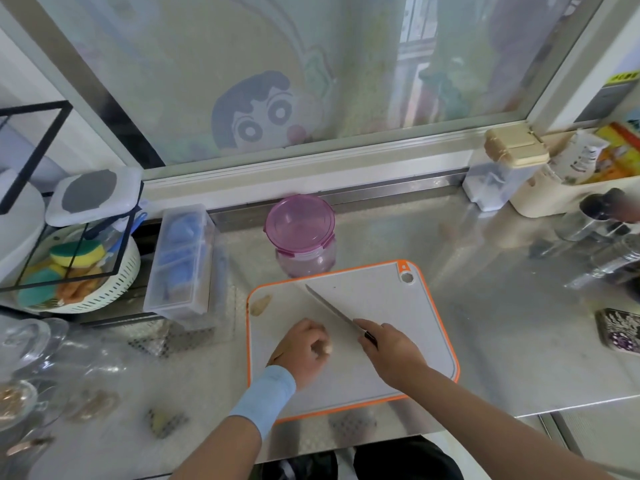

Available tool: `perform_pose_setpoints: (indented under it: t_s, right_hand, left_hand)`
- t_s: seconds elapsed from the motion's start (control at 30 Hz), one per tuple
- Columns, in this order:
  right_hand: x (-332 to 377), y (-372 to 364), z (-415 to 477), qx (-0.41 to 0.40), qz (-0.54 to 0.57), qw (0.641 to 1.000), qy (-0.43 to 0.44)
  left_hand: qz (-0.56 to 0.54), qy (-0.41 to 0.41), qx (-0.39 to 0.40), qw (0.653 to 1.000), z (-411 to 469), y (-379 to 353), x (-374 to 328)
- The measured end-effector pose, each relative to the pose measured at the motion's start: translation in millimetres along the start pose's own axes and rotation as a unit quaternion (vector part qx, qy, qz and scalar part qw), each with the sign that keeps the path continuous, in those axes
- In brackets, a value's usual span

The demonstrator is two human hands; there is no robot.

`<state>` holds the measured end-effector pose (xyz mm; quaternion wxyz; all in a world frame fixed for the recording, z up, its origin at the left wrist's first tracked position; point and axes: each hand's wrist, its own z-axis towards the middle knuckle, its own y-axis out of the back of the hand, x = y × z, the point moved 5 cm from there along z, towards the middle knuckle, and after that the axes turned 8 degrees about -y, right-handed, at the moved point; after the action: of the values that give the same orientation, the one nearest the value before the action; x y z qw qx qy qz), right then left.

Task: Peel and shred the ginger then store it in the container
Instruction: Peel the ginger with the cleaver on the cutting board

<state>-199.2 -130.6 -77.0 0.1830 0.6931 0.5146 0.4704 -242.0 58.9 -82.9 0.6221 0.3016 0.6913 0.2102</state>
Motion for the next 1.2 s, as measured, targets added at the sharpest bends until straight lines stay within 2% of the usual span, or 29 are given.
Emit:
perform_pose_setpoints:
  t_s: [0.17,0.3,0.4,0.6,0.67,0.73,0.83,0.93,1.07,1.2]
  right_hand:
    - [5,4,4,0.004,-0.005,0.999,0.033]
    - [10,9,5,-0.02,-0.059,0.997,0.052]
    - [12,7,6,-0.008,-0.075,0.996,0.039]
    - [16,9,9,0.004,-0.061,0.998,0.016]
    - [15,14,10,0.001,-0.052,0.999,0.012]
    - [12,19,11,0.002,-0.048,0.999,0.006]
    - [10,23,13,0.0,-0.054,0.999,0.005]
    - [11,25,12,0.0,-0.058,0.998,0.007]
    - [15,23,11,-0.001,-0.059,0.998,0.016]
    - [19,18,10,0.001,-0.074,0.997,0.027]
  left_hand:
    - [0.066,-0.042,-0.05,0.996,-5,-8,3]
    - [0.1,-0.049,-0.037,0.993,-4,-7,7]
    - [0.097,-0.051,-0.009,0.994,-6,-7,9]
    - [0.027,0.038,-0.02,0.999,-5,-13,4]
    - [0.07,0.014,-0.028,0.997,-2,-10,-1]
    - [0.11,-0.044,-0.029,0.993,2,-5,-2]
    - [0.153,-0.103,0.036,0.982,11,-3,2]
    - [0.171,-0.072,0.082,0.979,14,-4,6]
    - [0.134,0.023,0.017,0.991,3,-1,11]
    - [0.086,0.052,-0.002,0.995,-8,-12,7]
